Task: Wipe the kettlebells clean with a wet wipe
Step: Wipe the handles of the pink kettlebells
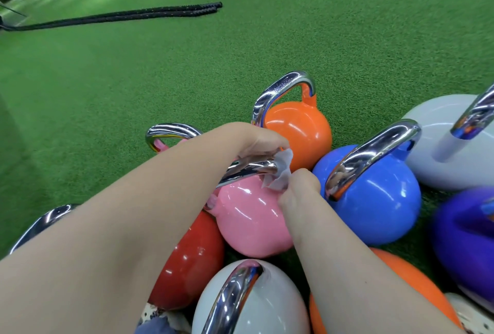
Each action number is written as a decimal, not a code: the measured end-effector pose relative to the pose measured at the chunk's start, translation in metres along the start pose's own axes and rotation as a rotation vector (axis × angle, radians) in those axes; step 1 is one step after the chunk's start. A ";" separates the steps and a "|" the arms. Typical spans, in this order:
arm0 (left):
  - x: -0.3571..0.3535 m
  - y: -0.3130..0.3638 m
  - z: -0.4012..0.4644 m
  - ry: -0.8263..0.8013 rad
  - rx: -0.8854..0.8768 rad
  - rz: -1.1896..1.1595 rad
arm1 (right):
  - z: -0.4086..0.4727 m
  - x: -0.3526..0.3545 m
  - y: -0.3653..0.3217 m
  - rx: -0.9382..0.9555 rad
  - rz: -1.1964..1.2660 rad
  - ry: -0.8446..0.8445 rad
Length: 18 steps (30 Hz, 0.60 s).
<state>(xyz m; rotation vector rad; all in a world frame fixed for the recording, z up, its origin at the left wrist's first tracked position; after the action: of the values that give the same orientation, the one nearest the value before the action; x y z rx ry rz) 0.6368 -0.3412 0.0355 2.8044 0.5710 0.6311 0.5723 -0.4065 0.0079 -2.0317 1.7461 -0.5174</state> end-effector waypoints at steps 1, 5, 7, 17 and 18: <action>0.000 0.003 0.002 0.018 0.011 0.048 | 0.004 0.001 -0.008 0.128 -0.272 -0.014; -0.006 0.021 0.003 0.108 0.039 0.457 | 0.000 0.005 -0.010 0.166 -0.834 -0.057; -0.011 0.030 0.003 0.123 0.062 0.628 | 0.009 0.007 -0.004 0.176 -1.217 -0.021; -0.002 0.016 -0.008 0.075 0.029 0.371 | 0.035 0.014 -0.001 0.367 -0.290 0.246; 0.000 0.011 -0.010 0.087 0.014 0.322 | 0.031 0.015 -0.009 0.412 -0.376 0.270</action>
<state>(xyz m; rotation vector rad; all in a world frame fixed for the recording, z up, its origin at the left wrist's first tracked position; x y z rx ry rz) 0.6361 -0.3496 0.0474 2.9187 0.1356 0.8137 0.5984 -0.4185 -0.0132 -2.0509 1.2450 -1.2087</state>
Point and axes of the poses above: each hand's wrist, its own z-axis towards the middle knuckle, its own x-axis out of the back of the hand, y = z × x, the point moved 7 cm from there along z, towards the middle knuckle, and after that the axes turned 1 degree about z, right-handed, at the moved point
